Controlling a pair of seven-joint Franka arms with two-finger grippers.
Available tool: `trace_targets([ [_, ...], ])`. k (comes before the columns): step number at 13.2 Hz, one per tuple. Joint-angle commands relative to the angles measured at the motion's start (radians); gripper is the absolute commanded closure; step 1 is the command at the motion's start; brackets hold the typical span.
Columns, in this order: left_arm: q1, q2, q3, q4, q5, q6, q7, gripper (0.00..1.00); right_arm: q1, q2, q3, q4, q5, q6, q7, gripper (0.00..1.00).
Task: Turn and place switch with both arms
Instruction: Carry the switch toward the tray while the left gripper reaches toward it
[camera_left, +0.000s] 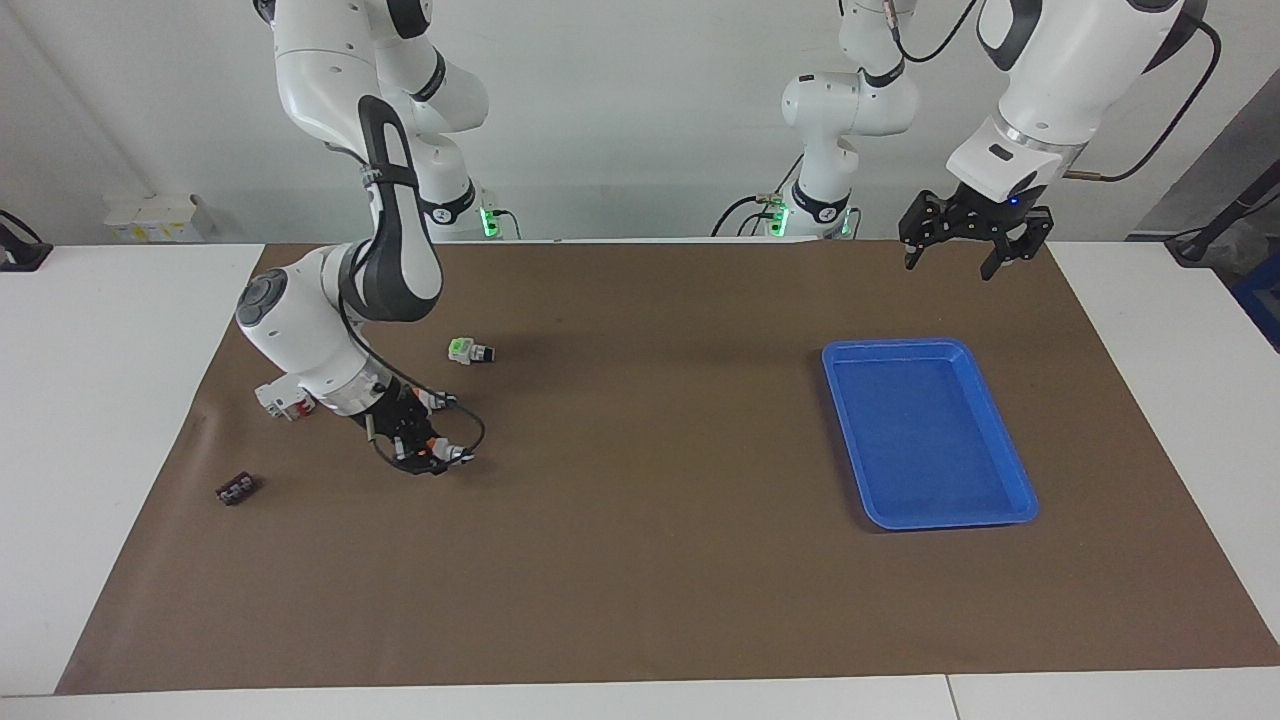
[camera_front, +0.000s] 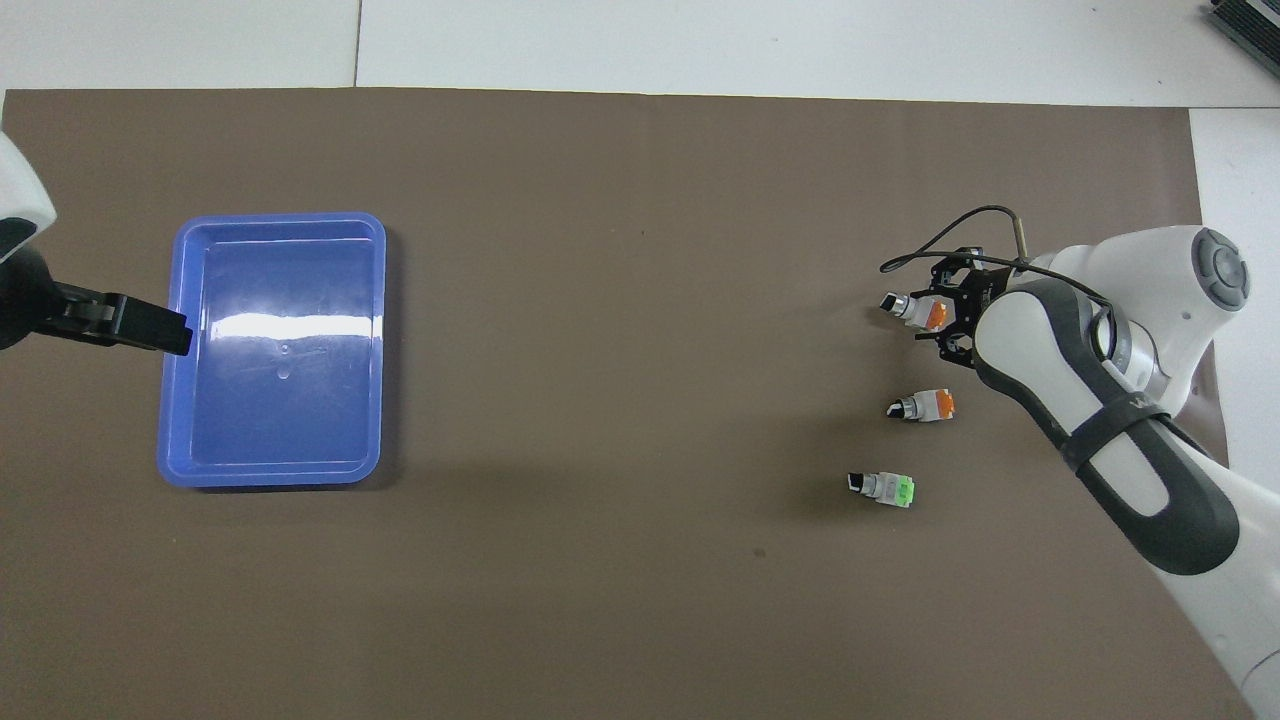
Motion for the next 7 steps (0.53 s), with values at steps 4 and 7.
trace_targets([
  [4, 0.003, -0.033, 0.012, -0.039, 0.015, 0.018, 0.013, 0.00, -0.010, -0.070, 0.140, 0.111, 0.381, -0.232, -0.114, 1.00],
  [7, 0.002, -0.027, 0.014, -0.028, 0.003, 0.020, 0.011, 0.05, -0.006, -0.080, 0.266, 0.123, 0.510, -0.221, -0.033, 1.00],
])
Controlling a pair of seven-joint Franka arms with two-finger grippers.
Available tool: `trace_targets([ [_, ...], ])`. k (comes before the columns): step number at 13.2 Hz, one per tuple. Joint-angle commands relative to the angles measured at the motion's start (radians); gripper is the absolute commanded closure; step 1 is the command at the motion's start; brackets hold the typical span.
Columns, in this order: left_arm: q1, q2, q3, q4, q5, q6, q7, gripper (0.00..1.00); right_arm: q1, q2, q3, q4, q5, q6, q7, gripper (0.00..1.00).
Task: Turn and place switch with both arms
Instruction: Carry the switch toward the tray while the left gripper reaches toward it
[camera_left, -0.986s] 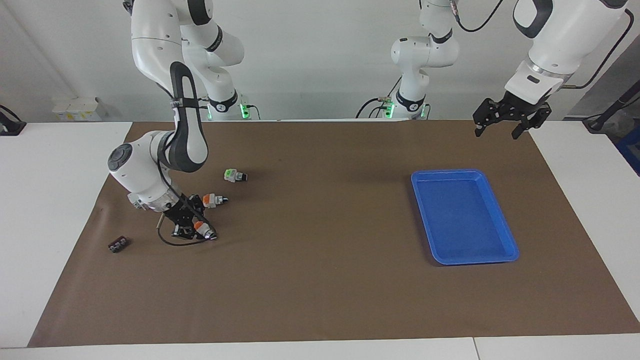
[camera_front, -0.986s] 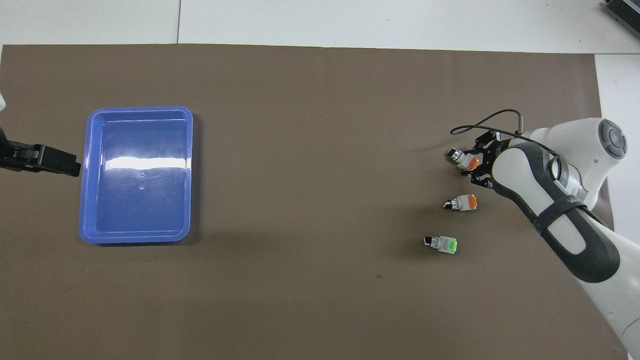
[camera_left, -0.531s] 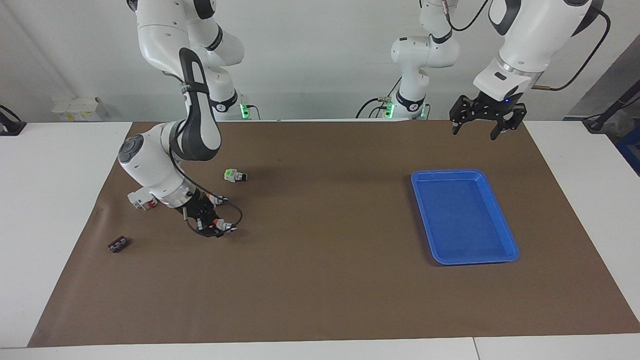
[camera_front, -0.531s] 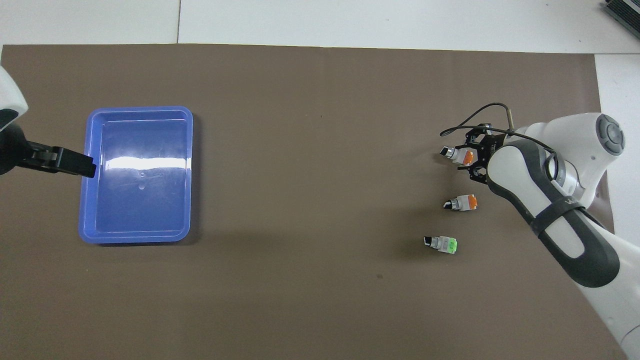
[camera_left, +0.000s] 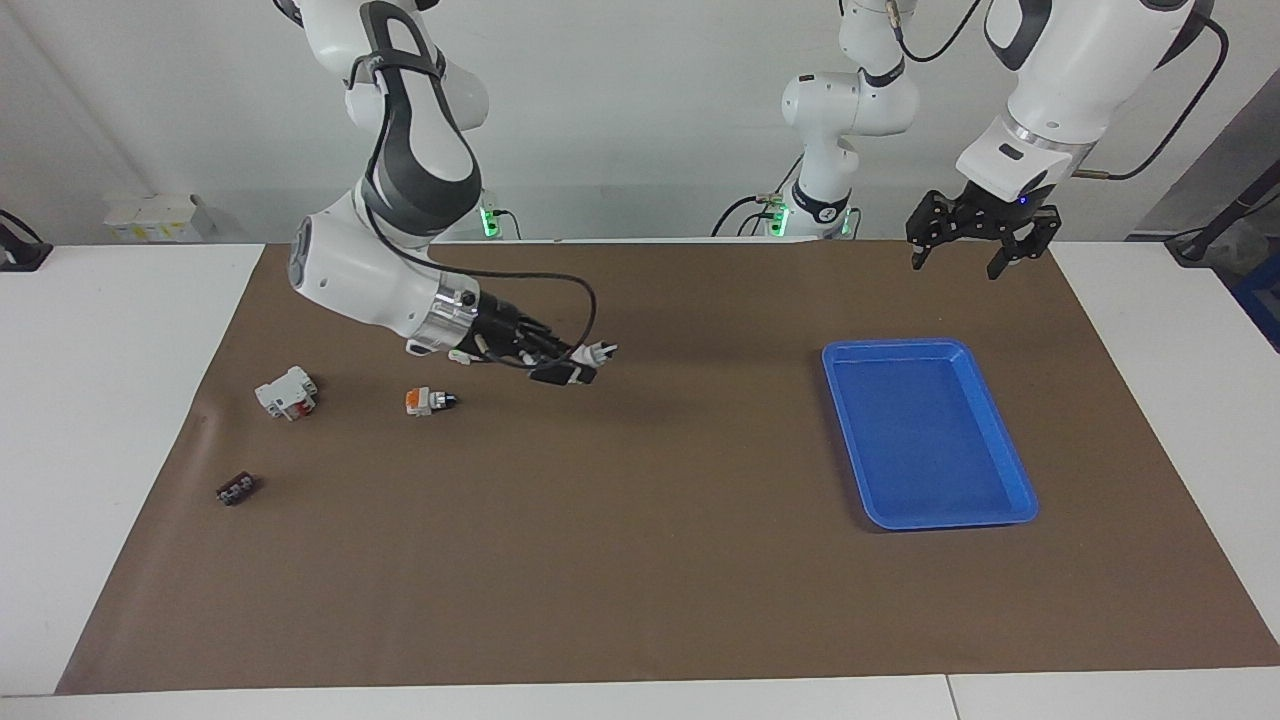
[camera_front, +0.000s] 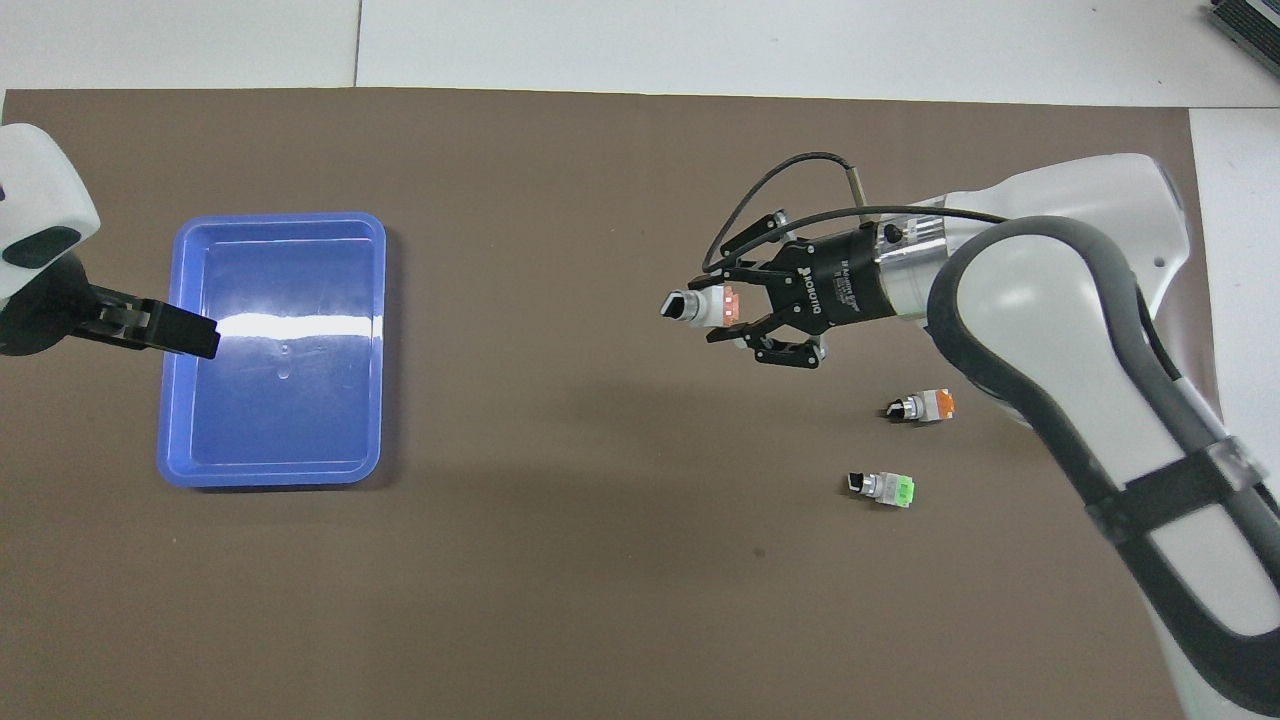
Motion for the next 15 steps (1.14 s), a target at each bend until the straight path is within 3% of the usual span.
trace_targets([
  [1, 0.001, -0.028, 0.001, -0.030, -0.075, 0.017, 0.008, 0.05, -0.010, -0.005, 0.093, 0.005, 0.093, 0.000, 0.085, 1.00],
  [3, 0.001, -0.031, 0.002, -0.040, -0.236, 0.021, 0.002, 0.07, 0.017, -0.009, 0.144, 0.010, 0.098, 0.047, 0.199, 1.00],
  [7, -0.022, -0.066, -0.022, -0.150, -0.482, 0.142, 0.003, 0.13, 0.102, -0.009, 0.144, 0.008, 0.103, 0.150, 0.338, 1.00],
  [10, -0.063, -0.075, -0.030, -0.201, -0.588, 0.216, 0.021, 0.36, 0.108, -0.009, 0.144, 0.007, 0.112, 0.164, 0.372, 1.00],
  [15, -0.083, -0.048, -0.030, -0.213, -0.738, 0.263, 0.066, 0.48, 0.108, -0.020, 0.144, 0.003, 0.120, 0.155, 0.385, 1.00],
])
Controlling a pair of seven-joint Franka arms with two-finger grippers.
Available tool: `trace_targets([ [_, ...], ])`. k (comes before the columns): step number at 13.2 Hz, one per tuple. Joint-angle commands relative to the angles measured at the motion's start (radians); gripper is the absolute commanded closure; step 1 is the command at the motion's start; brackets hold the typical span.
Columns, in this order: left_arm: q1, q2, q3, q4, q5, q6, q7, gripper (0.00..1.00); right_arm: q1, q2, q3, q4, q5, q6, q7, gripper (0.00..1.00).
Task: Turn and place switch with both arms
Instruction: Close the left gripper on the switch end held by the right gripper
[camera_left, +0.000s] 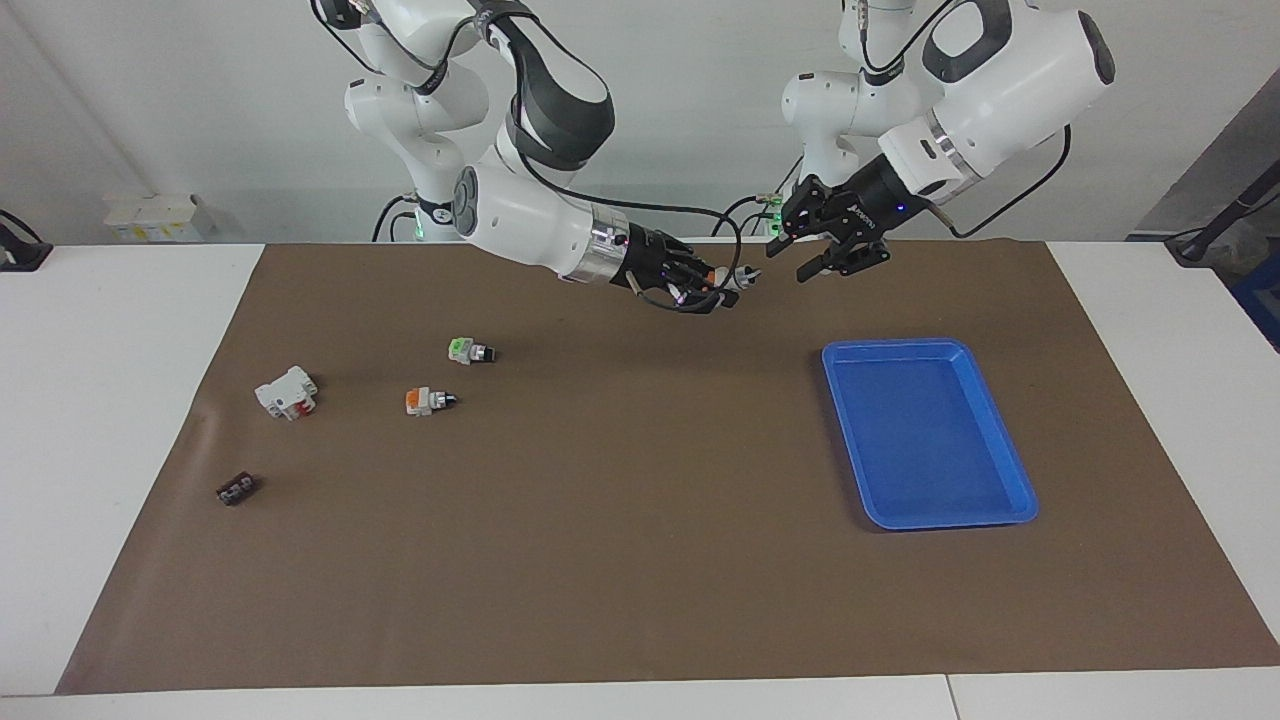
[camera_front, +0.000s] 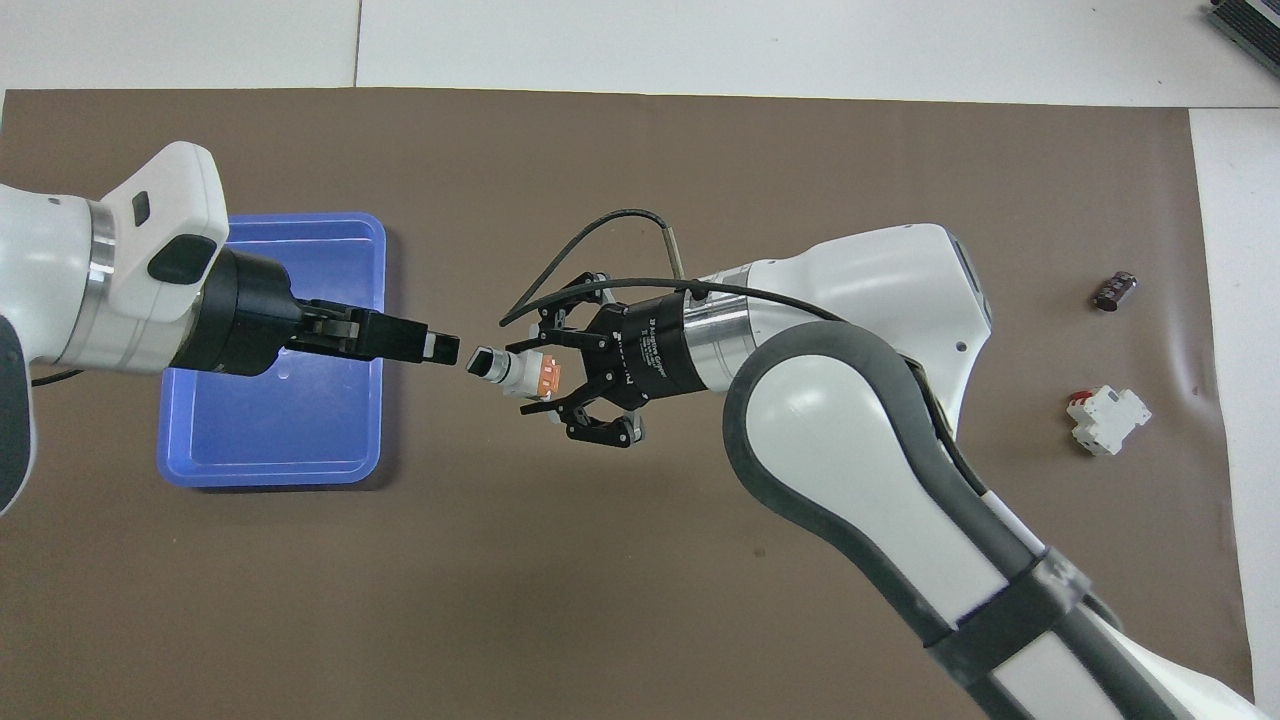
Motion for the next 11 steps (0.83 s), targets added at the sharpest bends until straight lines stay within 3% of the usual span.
trace_targets([
  [1, -0.039, -0.006, 0.012, -0.034, -0.041, 0.058, 0.024, 0.49, -0.006, -0.022, 0.005, -0.009, 0.026, 0.001, 0.015, 1.00],
  [11, -0.041, -0.001, 0.012, -0.069, -0.056, 0.060, 0.075, 0.53, -0.006, -0.022, 0.005, -0.011, 0.024, 0.006, 0.015, 1.00],
])
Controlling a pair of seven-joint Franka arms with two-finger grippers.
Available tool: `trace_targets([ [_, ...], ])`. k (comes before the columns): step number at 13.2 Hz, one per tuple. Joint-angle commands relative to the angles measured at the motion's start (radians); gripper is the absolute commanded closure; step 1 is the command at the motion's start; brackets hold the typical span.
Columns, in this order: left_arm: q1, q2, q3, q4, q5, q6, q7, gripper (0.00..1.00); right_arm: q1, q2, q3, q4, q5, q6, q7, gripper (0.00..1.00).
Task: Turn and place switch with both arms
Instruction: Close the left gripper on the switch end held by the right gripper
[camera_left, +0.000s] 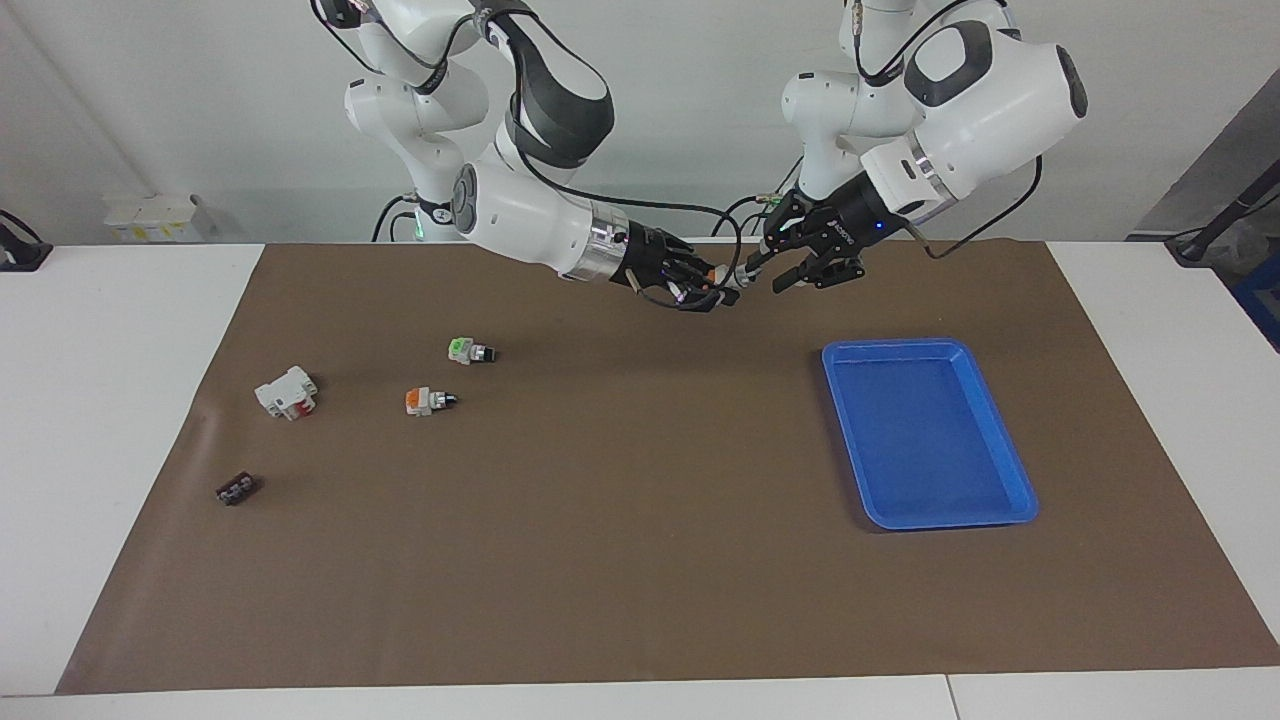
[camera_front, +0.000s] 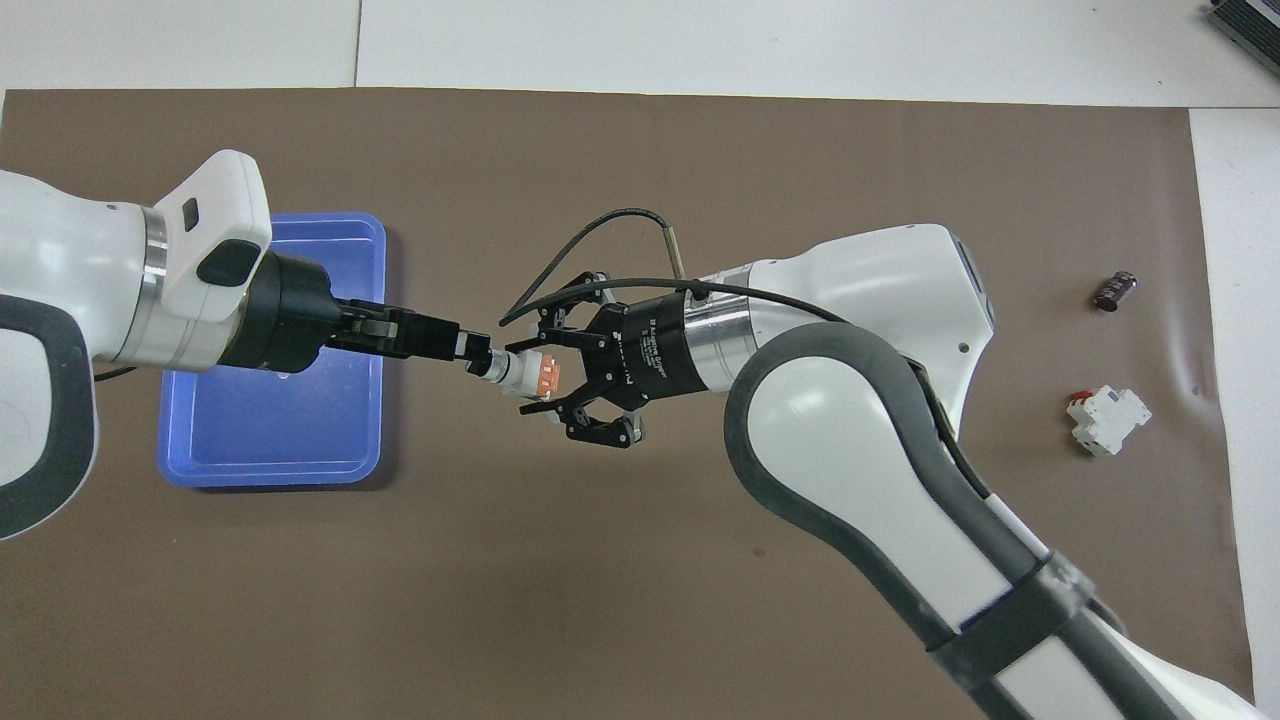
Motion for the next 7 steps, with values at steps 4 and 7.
trace_targets([
  [4, -0.017, -0.018, 0.013, -0.038, -0.042, 0.019, 0.032, 0.66, -0.006, -0.018, 0.005, -0.011, 0.022, 0.006, 0.014, 1.00],
  [7, -0.016, -0.018, 0.013, -0.036, -0.047, 0.021, 0.032, 0.83, -0.006, -0.018, 0.005, -0.011, 0.022, 0.007, 0.014, 1.00],
])
